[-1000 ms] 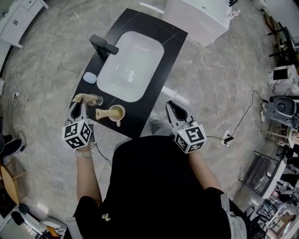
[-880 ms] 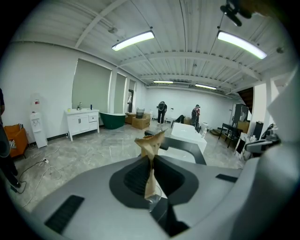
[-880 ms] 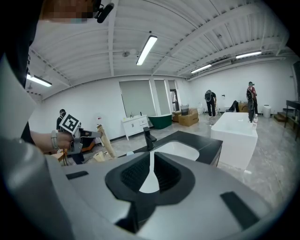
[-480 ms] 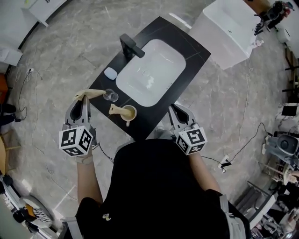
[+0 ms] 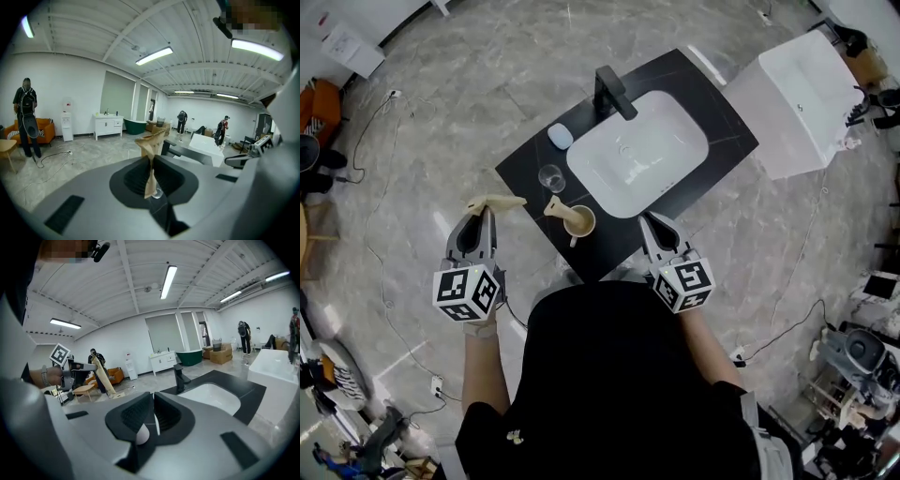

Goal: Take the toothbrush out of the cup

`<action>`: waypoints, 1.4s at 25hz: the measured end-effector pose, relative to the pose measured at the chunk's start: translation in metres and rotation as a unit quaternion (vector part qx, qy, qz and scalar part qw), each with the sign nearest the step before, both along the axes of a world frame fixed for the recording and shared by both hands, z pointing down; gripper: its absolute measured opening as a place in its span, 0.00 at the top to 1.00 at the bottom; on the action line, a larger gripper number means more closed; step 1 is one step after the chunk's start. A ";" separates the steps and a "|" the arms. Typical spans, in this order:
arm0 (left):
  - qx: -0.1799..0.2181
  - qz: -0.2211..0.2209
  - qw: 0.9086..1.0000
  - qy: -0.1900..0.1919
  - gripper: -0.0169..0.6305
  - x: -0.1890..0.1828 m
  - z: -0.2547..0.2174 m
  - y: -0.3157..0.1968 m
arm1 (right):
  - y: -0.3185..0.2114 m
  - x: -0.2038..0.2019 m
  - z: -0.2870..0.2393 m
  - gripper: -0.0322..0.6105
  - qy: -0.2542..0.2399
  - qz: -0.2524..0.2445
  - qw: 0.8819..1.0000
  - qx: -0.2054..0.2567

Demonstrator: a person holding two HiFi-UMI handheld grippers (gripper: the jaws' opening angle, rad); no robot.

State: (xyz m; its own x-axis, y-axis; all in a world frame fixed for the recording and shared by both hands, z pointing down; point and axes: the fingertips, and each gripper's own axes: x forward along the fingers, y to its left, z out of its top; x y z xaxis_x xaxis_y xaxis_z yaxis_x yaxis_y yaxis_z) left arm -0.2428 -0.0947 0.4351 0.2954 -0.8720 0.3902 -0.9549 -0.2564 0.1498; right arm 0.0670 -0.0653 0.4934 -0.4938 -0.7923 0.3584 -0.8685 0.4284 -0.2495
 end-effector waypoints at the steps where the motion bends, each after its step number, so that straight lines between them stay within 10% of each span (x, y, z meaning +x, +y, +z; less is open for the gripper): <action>1: -0.007 -0.007 1.000 0.002 0.91 -0.002 0.006 0.007 | -0.001 -0.004 0.001 0.88 0.000 -0.009 1.000 -0.002; 14: -0.080 -0.114 0.990 0.028 0.91 -0.027 0.070 0.082 | -0.011 -0.054 0.017 0.88 0.000 -0.120 0.992 -0.031; 25: -0.116 -0.205 0.971 0.041 0.91 -0.038 0.087 0.158 | -0.006 -0.118 0.053 0.87 0.047 -0.263 0.962 -0.056; 35: -0.137 -0.282 0.948 0.043 0.91 -0.053 0.089 0.222 | -0.004 -0.163 0.103 0.64 0.111 -0.332 0.932 -0.093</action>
State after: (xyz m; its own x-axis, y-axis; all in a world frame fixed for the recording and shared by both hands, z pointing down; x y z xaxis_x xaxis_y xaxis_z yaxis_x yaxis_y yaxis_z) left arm -0.2956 0.1277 0.5238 -0.1476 -0.7700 0.6207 -0.9096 0.3521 0.2206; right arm -0.0964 -0.0695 0.5961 -0.7509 -0.2528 0.6101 -0.4664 0.8571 -0.2190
